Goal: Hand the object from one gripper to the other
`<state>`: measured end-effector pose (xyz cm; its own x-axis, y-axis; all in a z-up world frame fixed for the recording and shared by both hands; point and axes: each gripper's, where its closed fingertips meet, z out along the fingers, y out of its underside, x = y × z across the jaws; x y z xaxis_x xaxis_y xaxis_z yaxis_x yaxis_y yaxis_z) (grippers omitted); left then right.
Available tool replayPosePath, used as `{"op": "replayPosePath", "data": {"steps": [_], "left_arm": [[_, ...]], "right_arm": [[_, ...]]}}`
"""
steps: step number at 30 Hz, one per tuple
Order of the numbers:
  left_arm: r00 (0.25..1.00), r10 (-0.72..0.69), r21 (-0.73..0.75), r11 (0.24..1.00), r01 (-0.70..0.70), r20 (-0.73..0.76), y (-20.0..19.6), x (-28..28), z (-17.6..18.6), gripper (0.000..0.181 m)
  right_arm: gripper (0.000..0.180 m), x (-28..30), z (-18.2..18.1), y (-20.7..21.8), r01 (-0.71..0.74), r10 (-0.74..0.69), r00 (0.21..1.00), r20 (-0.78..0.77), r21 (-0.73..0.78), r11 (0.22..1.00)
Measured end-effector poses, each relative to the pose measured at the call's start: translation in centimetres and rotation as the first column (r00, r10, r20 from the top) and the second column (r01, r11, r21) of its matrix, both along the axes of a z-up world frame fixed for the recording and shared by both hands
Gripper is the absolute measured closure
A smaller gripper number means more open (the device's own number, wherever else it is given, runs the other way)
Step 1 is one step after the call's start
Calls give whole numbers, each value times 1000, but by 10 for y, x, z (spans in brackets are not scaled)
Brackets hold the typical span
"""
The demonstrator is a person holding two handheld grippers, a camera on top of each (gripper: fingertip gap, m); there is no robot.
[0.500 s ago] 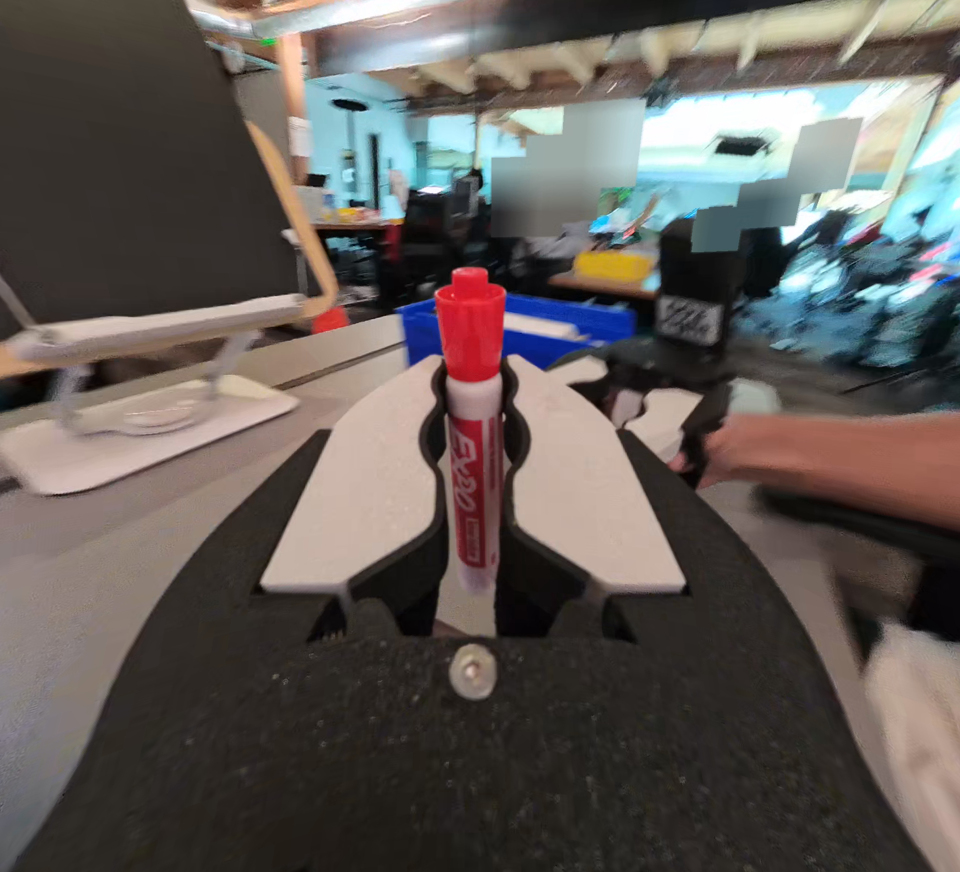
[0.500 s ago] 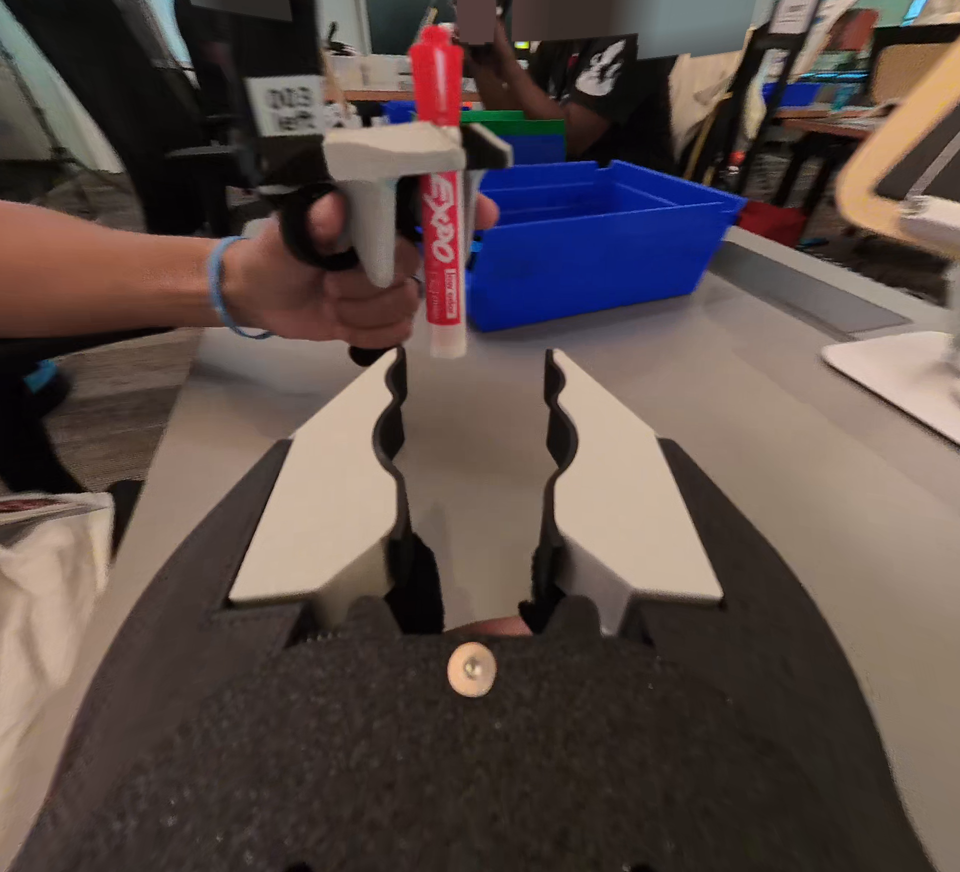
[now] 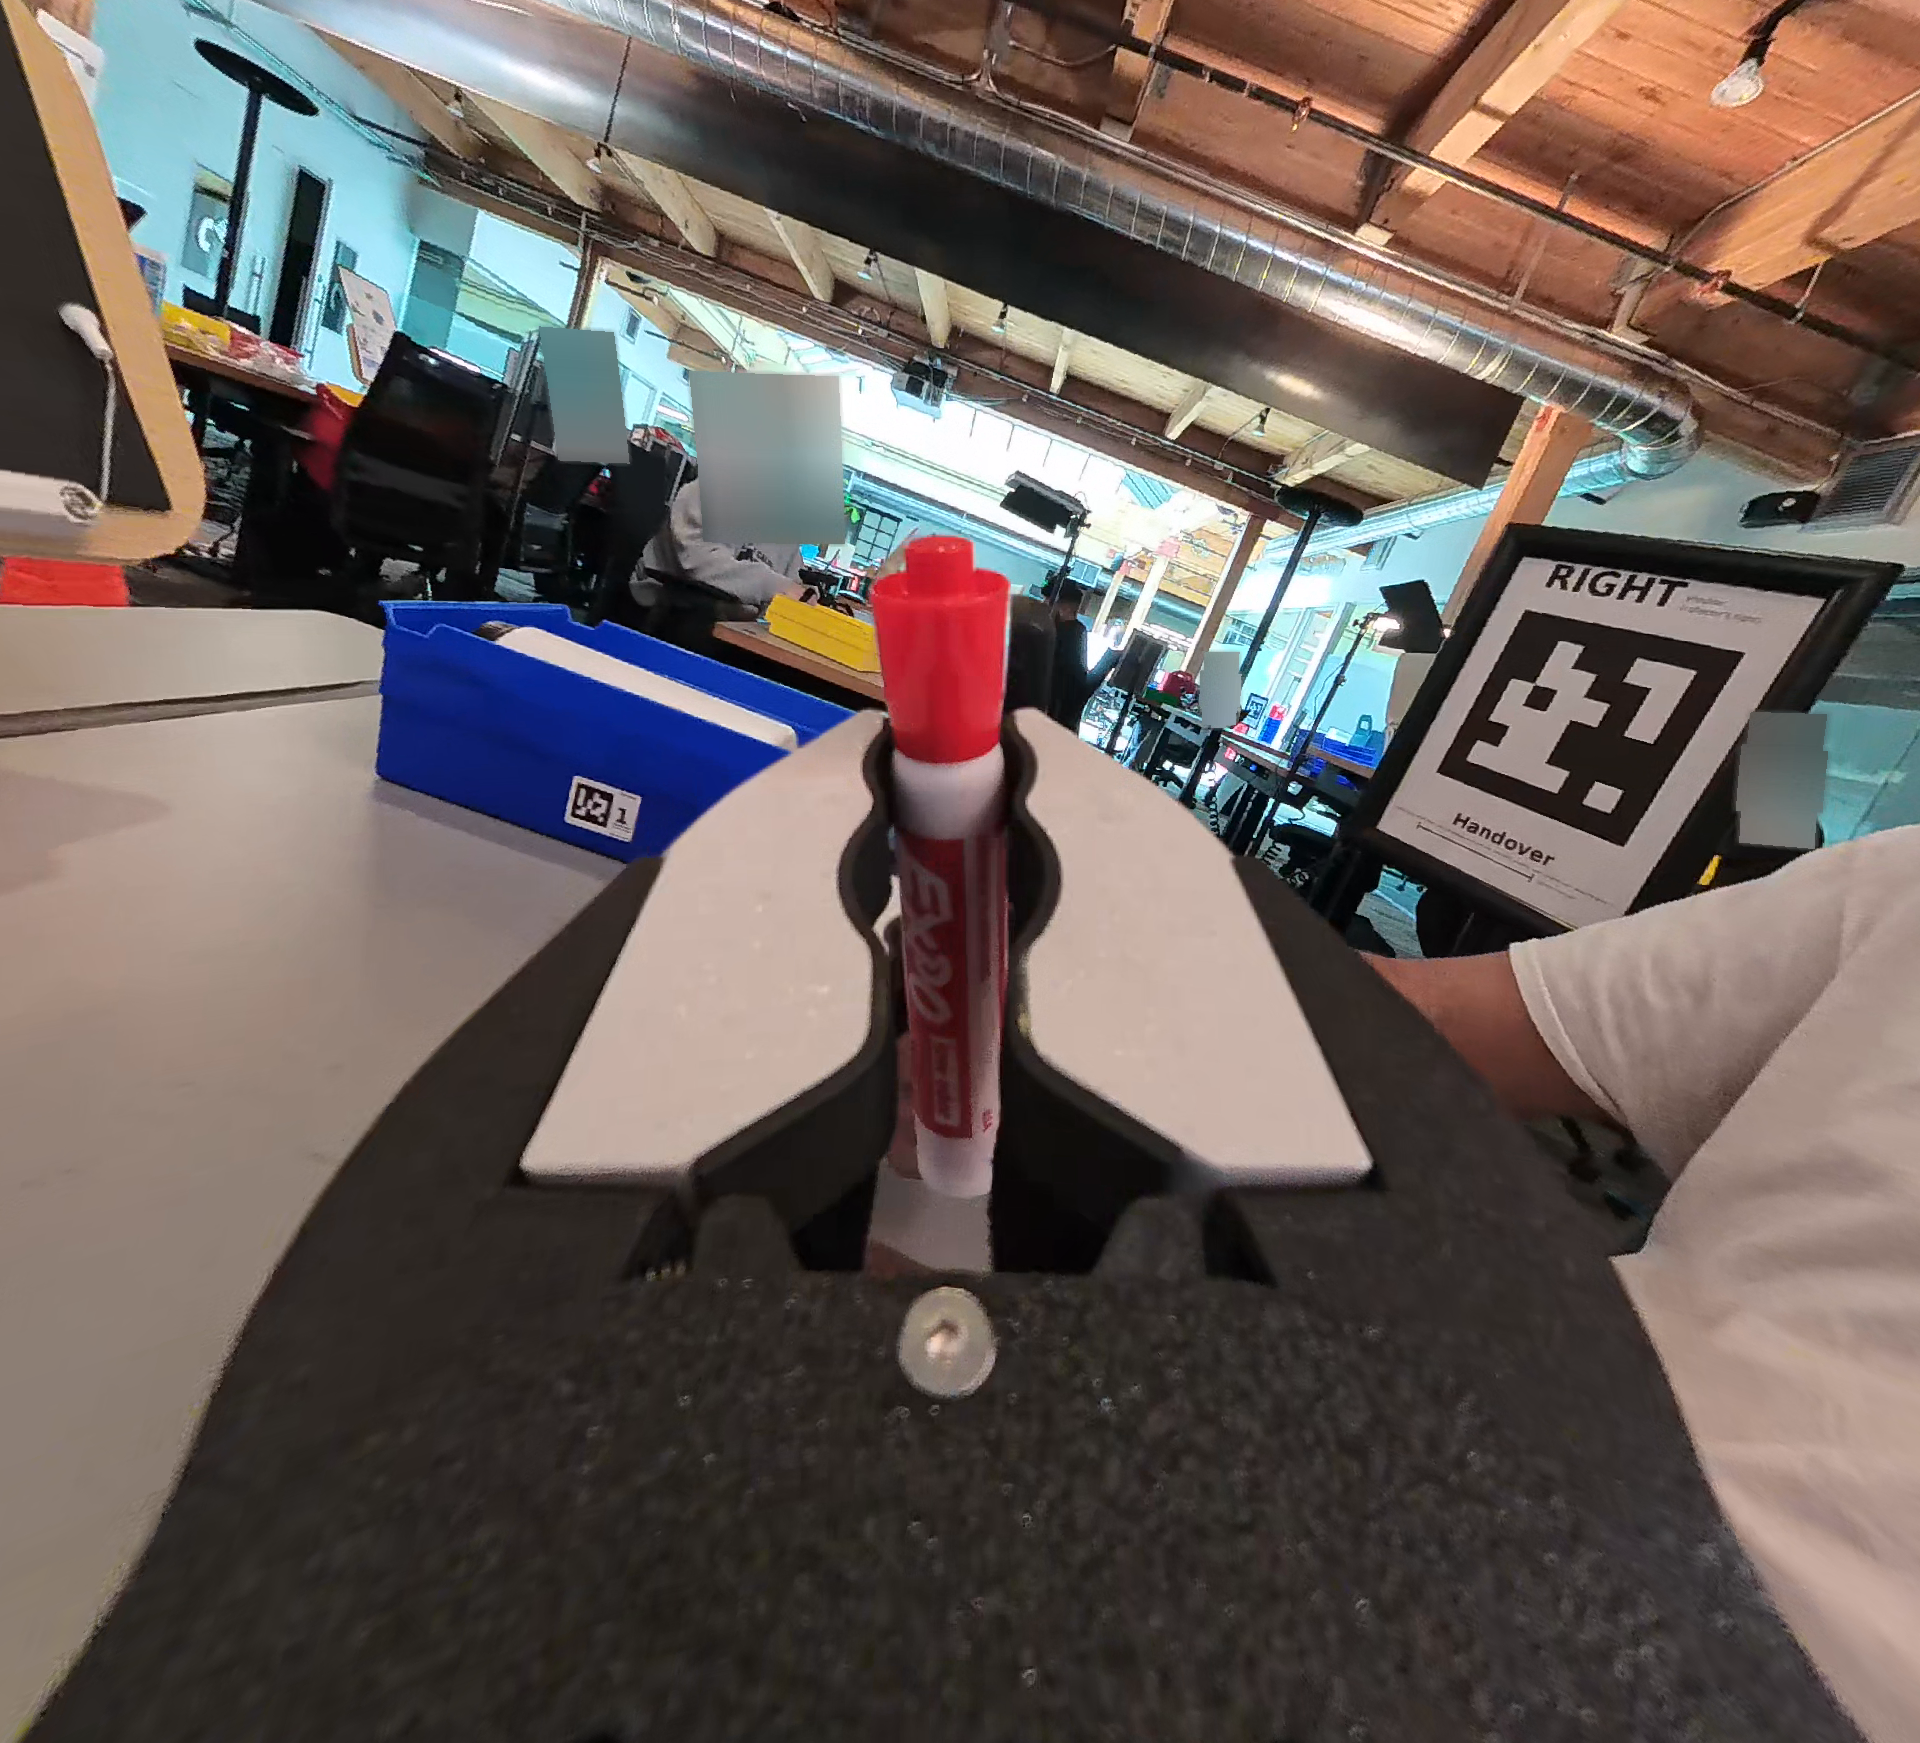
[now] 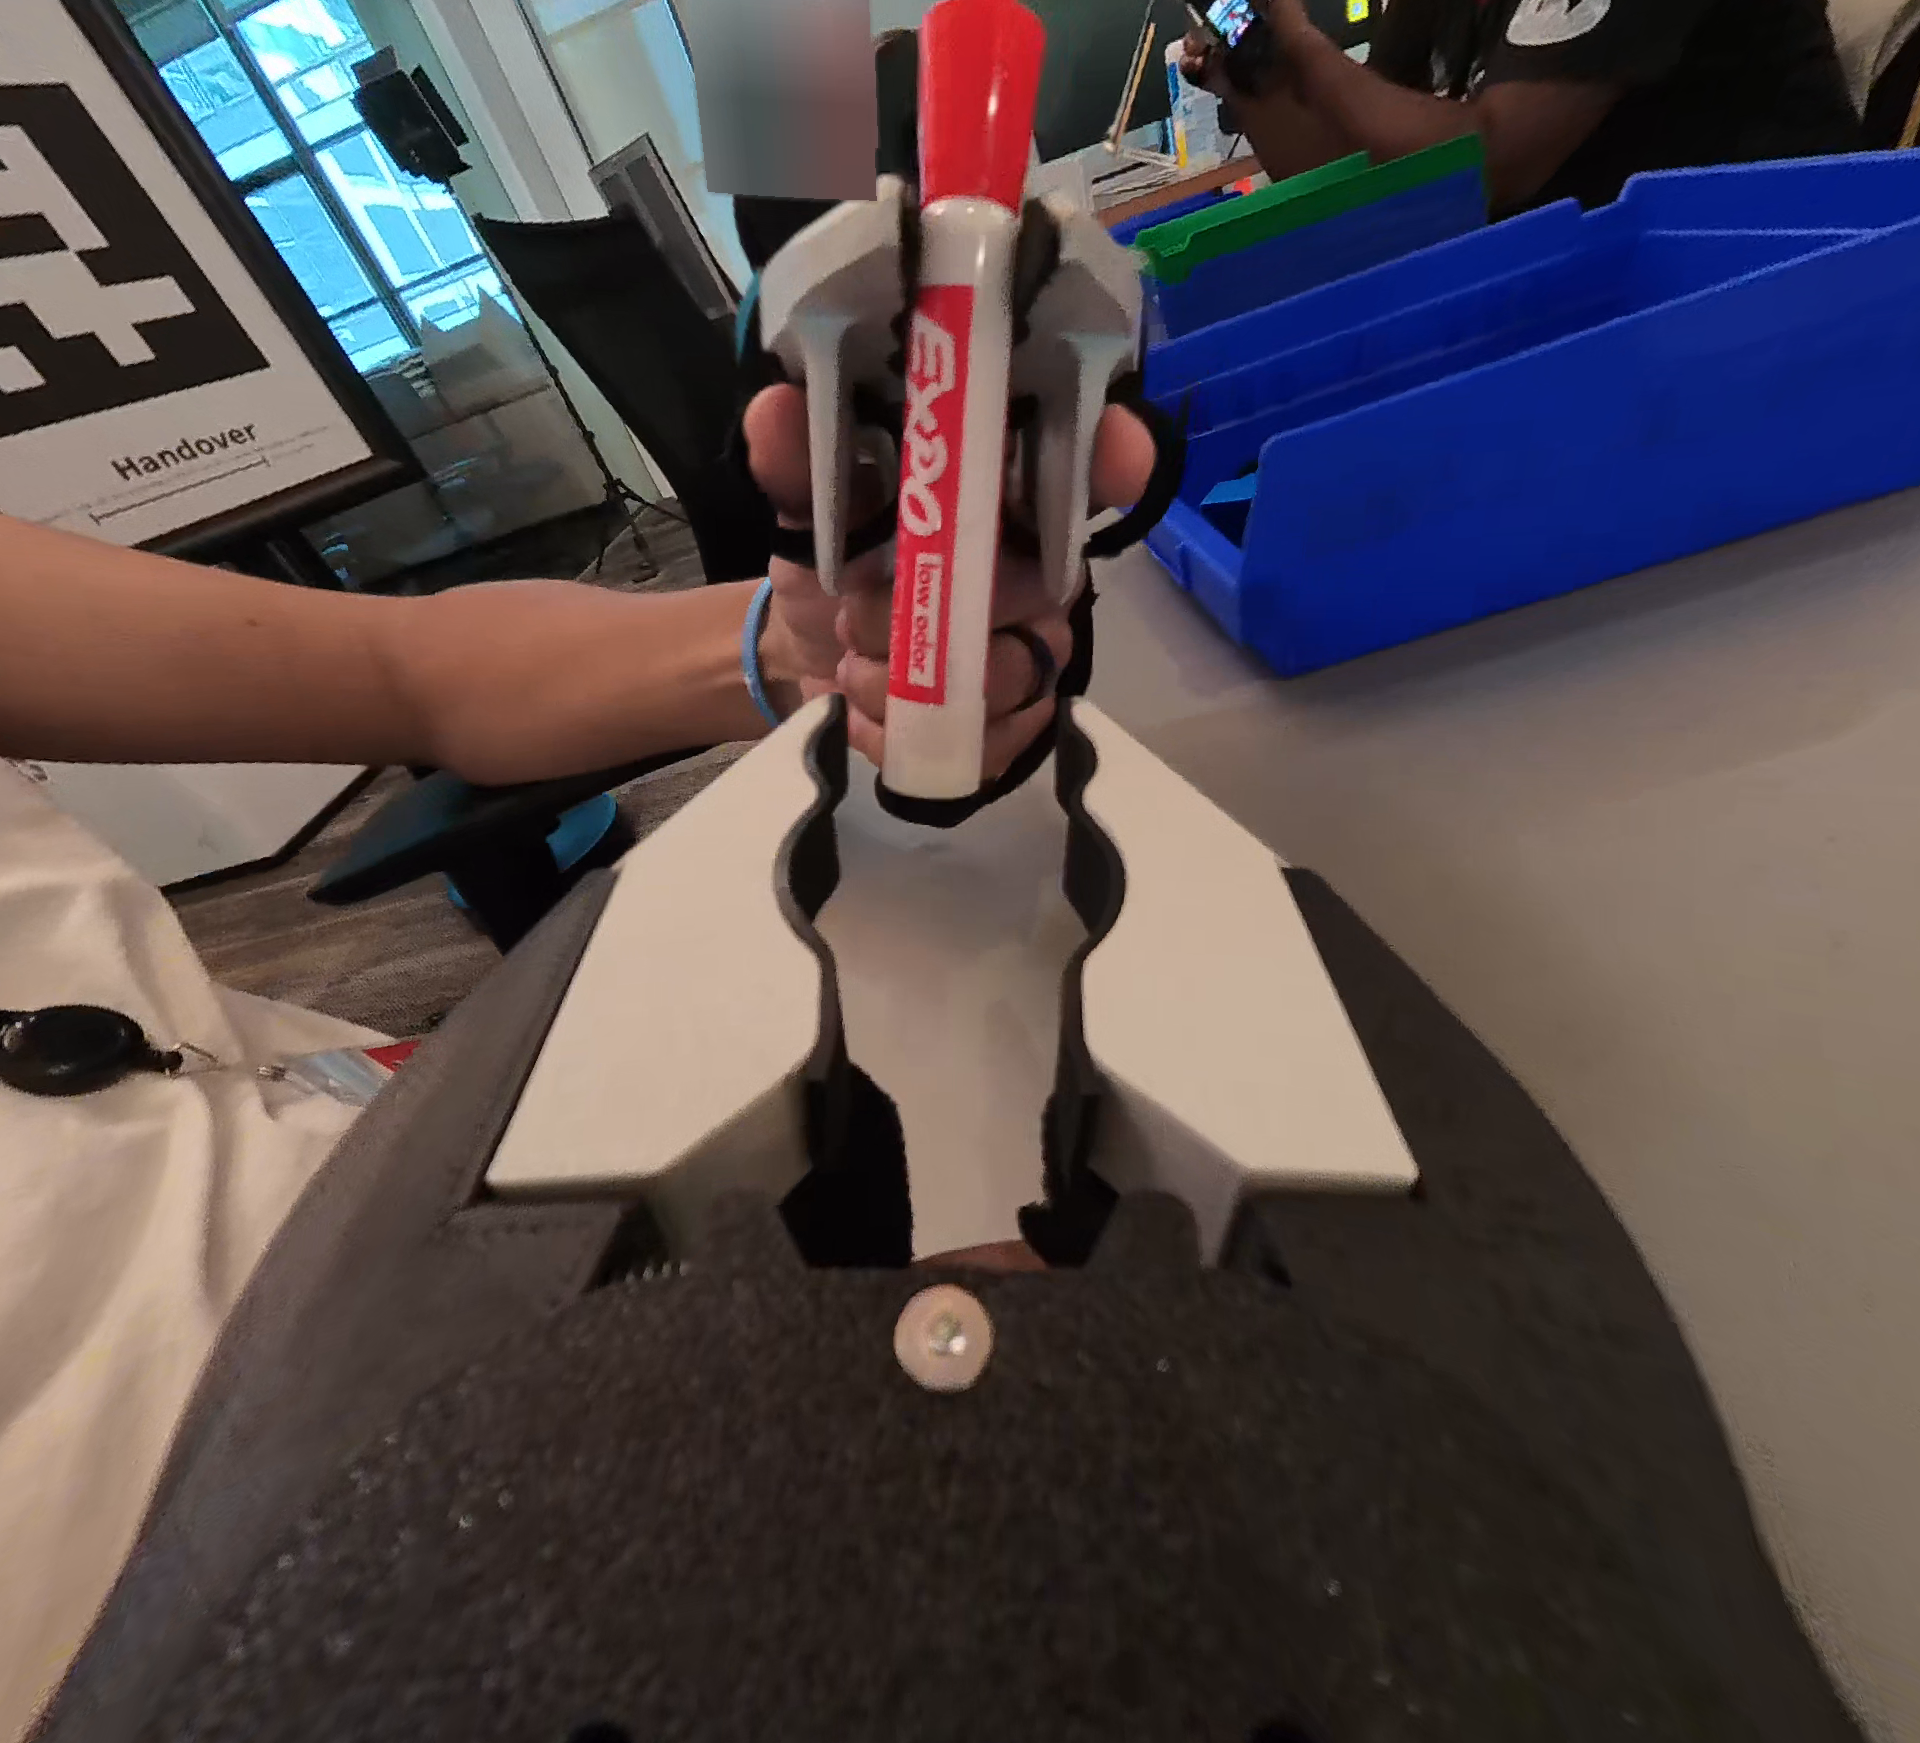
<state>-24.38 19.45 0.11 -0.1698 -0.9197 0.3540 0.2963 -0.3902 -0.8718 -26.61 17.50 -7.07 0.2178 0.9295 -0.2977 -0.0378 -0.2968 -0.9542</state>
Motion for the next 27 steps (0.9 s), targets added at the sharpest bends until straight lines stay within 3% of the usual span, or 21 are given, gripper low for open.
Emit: {"op": "replayPosePath", "data": {"steps": [1, 2, 8, 11, 15, 17, 20, 23, 27], "left_arm": [[1000, 5, 0, 1000, -5, -4, 0, 1, -1, 163], [1000, 16, 2, 1000, -16, -8, 1, 3, -3, 164], [993, 56, 42, 998, -51, -108, 10, 1, -18, 160], [947, 164, 131, 982, -132, -276, 26, 2, -47, 153], [869, 203, 104, 979, -174, -452, 41, 10, -84, 146], [850, 197, 91, 980, -175, -489, 40, 17, -93, 142], [850, 235, 89, 972, -219, -471, 36, 25, -91, 142], [846, 303, 51, 948, -313, -438, 41, 27, -85, 144], [884, 316, -53, 934, -354, -344, 44, 22, -72, 154]], "right_arm": [[156, 0, -1, 0, -5, 5, 1000, 5, -11, 1000], [161, -1, -3, 0, -15, 15, 1000, 15, -24, 1000], [161, 24, -4, 12, 37, -41, 993, 115, 39, 999], [162, 65, -3, 37, 194, -231, 950, 211, 181, 964], [161, 116, -19, 70, 313, -578, 705, 412, 550, 774], [161, 120, -26, 79, 267, -683, 577, 448, 687, 676], [161, 101, -28, 79, 125, -777, 446, 445, 828, 546], [161, 76, -17, 73, 39, -836, 403, 372, 906, 422], [161, 59, -10, 68, 25, -864, 383, 326, 932, 363]]}}
